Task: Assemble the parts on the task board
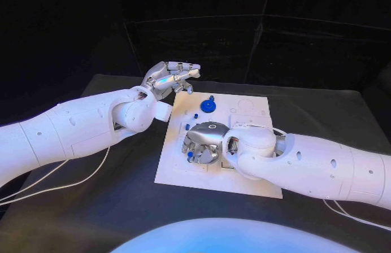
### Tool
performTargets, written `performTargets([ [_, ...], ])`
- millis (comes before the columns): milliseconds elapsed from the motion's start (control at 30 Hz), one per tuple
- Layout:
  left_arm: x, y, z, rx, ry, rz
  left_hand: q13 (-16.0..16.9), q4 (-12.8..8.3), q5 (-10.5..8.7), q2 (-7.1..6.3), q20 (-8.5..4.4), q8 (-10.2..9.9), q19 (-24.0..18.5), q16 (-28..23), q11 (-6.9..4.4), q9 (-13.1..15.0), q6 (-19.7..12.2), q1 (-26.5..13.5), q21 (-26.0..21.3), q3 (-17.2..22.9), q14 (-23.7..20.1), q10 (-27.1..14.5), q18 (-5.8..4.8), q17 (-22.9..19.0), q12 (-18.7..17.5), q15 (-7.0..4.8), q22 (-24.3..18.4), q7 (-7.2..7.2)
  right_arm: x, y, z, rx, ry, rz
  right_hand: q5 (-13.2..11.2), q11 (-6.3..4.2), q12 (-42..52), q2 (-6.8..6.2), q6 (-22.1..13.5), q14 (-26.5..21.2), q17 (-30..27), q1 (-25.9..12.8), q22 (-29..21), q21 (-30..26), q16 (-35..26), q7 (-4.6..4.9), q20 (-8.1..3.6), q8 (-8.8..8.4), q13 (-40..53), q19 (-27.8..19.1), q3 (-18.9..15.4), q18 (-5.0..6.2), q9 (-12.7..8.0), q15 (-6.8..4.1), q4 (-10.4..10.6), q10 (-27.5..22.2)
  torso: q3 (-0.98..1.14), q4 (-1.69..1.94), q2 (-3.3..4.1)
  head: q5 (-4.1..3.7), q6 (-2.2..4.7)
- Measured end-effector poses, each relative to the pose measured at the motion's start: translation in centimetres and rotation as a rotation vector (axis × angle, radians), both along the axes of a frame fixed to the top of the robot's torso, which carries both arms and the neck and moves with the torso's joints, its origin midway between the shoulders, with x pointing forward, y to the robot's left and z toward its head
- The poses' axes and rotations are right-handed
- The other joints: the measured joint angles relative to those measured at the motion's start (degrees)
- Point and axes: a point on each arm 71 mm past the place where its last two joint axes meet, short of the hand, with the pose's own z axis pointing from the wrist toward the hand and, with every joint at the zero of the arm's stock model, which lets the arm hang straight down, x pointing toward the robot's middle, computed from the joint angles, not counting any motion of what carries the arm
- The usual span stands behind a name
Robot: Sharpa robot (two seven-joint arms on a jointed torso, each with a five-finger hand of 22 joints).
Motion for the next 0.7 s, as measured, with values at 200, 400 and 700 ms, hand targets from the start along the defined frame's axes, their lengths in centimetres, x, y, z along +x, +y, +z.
performTargets([
  [200, 0.0, 0.1, 0.0, 0.0, 0.001, 0.0, 0.06, 0.0, 0.0, 0.0, 0.0, 0.0, 0.0, 0.0, 0.0, 0.0, -0.21, 0.0, -0.22, 0.0, 0.0, 0.0, 0.0, 0.0, 0.38, 0.0, -0.08, 0.21, -0.3, 0.0, 0.2, 0.02, -0.009, -0.002, -0.57, 0.1, -0.61, -1.79, -4.26, 0.0, 0.04, -2.16, -1.83, -1.4, 0.0, -0.12, 0.08, 0.0, -0.07, -0.96, -3.78, -0.01, 0.0, 0.0, 1.03, -3.23, 0.01, -0.06, -0.01, 0.16, -0.02],
  [400, -0.1, 0.2, 0.0, 0.001, 0.002, -0.001, 0.06, 0.0, 0.0, 0.0, 0.0, 0.0, 0.0, 0.0, 0.0, 0.0, -0.21, 0.0, -0.22, 0.0, 0.0, 0.0, 0.0, 0.0, 0.38, 0.0, -0.07, 0.21, -0.9, -1.0, 0.9, 0.074, -0.033, -0.023, -0.22, 0.0, -0.1, -2.11, -6.21, 0.0, 0.05, -2.6, -4.08, -3.01, -0.41, -0.3, 0.12, 0.0, -0.03, -1.99, -8.69, 0.0, 0.14, 0.0, 1.73, -5.73, 0.07, -0.14, -0.02, 0.19, 0.12],
  [700, 0.0, 0.5, 0.0, 0.004, 0.003, 0.004, 0.05, 0.0, 0.0, 0.0, 0.0, 0.0, 0.0, 0.0, 0.0, 0.0, -0.21, 0.0, -0.21, 0.0, 0.0, 0.0, 0.0, 0.0, 0.38, 0.0, -0.07, 0.21, -1.2, -6.1, 2.9, 0.148, -0.057, -0.114, -0.23, 0.08, 3.99, -0.32, -4.09, 0.21, 0.04, -1.54, -4.79, -3.52, -0.67, 0.01, 0.2, 0.67, 0.76, -2.06, -16.3, 0.0, 0.57, 0.21, 3.66, -5.78, 0.08, -0.29, -0.15, -0.66, 0.54],
])
